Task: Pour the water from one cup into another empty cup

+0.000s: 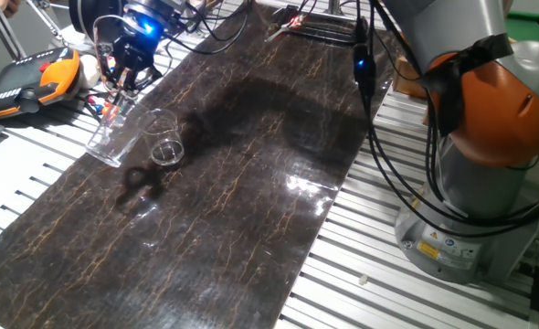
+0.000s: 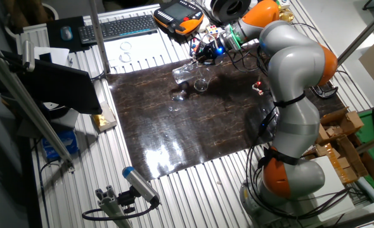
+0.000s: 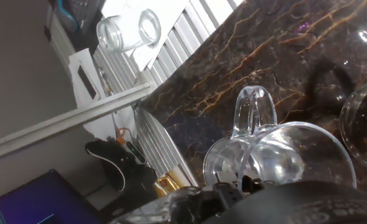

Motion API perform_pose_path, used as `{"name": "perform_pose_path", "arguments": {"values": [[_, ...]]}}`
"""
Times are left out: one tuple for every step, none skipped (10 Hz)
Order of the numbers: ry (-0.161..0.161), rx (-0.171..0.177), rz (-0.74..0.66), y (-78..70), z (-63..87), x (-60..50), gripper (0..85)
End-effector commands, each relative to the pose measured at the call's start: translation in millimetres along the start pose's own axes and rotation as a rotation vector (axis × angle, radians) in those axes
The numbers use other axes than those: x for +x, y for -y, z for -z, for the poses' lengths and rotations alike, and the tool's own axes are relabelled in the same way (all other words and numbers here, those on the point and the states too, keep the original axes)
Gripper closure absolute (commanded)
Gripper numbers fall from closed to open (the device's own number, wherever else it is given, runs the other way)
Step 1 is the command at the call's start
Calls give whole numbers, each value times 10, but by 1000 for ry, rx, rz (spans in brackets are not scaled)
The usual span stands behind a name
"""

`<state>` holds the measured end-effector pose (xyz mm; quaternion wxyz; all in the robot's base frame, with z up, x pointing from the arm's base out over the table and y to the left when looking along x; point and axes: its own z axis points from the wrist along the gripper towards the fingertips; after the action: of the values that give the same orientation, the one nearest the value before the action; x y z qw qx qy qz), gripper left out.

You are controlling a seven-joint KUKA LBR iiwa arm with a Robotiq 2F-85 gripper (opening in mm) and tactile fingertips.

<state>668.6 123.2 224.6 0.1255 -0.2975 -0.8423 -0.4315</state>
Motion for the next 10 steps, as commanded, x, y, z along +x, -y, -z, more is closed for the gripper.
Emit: {"name": "perform_pose_path", "arguments": {"values": [[-2, -2, -12, -1, -1, 2, 843], [-3, -9, -41, -2, -3, 4, 843], [-8, -15, -57, -2, -3, 4, 843], [-11, -18, -74, -4, 1, 7, 843], [-12, -18, -83, -7, 3, 8, 843], [-11, -17, -89, -7, 6, 7, 843], [-10, -16, -92, -6, 4, 5, 843], [-11, -17, -97, -7, 4, 6, 843], [-12, -20, -98, -8, 4, 8, 843], [-12, -20, -102, -9, 8, 9, 843]]}}
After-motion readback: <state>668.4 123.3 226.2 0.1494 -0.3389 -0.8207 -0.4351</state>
